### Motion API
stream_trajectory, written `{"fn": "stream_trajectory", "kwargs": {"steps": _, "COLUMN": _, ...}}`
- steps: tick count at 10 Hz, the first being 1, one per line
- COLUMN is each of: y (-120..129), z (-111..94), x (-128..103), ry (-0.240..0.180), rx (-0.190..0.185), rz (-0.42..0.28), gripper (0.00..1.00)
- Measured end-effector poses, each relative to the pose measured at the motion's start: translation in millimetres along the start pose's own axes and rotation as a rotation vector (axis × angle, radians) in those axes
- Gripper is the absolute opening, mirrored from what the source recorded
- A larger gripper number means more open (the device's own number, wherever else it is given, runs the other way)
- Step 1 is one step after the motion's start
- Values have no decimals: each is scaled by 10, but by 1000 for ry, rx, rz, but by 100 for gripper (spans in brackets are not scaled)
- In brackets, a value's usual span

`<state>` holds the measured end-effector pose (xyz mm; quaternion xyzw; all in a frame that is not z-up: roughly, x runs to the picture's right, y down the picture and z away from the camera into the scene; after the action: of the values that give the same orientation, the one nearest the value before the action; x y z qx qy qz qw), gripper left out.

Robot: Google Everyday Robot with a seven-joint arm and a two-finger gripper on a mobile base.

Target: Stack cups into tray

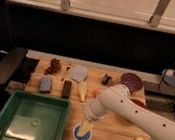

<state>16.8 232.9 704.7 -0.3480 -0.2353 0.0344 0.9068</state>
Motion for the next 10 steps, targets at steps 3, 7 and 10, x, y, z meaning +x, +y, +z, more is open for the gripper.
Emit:
{"fn": "stream_trajectory", "kwargs": {"steps": 3, "y": -2, "z": 195, "x": 221, "ry": 1, "rx": -26, "rz": 53, "gripper": 70}}
{"fn": "stream_trajectory", "kwargs": {"steps": 7, "y": 60, "z": 311, "x": 314, "ry": -13, "rx": -66, "rz": 64, "gripper": 29}}
{"fn": "stream_trajectory", "kwargs": {"steps": 10, "y": 79, "z": 163, "x": 305, "ry": -16, "rx": -52, "rz": 61, "gripper": 2}}
